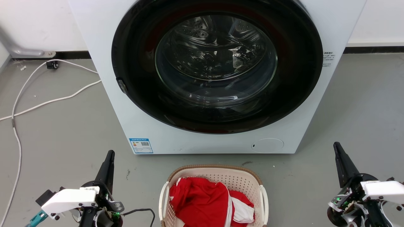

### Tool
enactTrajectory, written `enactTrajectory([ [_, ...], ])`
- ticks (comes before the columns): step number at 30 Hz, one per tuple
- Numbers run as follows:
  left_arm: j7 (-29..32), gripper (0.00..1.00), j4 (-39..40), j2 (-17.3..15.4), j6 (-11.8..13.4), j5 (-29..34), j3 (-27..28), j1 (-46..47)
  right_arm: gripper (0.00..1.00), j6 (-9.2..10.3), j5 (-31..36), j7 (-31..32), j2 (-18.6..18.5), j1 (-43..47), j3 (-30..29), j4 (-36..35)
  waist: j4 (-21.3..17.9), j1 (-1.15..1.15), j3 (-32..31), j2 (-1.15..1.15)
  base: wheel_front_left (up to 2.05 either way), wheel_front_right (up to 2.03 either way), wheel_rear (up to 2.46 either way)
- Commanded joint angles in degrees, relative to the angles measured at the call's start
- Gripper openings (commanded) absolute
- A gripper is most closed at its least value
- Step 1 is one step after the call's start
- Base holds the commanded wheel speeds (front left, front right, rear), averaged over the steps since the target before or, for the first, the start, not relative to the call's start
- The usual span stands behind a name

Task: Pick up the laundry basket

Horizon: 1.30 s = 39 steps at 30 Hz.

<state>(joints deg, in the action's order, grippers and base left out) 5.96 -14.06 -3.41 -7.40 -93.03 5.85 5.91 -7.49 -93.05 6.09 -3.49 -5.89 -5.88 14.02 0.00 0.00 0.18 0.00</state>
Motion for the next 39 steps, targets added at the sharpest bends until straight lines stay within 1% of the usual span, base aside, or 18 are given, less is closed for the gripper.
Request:
enactTrajectory([
  [1,0.3,0.00,-0.1,0.1,-0.2,0.1,0.2,0.6,0.00,0.00,0.2,0.0,0.2,-0.5,-0.1,0.0,0.0,0.00,0.0,0.00,0.00,0.00,0.00],
  [39,0.4,0.00,-0.1,0.3,-0.2,0.5,0.5,0.6,0.00,0.00,0.4,0.3,0.4,-0.6,-0.4,0.1,0.0,0.00,0.0,0.00,0.00,0.00,0.00],
])
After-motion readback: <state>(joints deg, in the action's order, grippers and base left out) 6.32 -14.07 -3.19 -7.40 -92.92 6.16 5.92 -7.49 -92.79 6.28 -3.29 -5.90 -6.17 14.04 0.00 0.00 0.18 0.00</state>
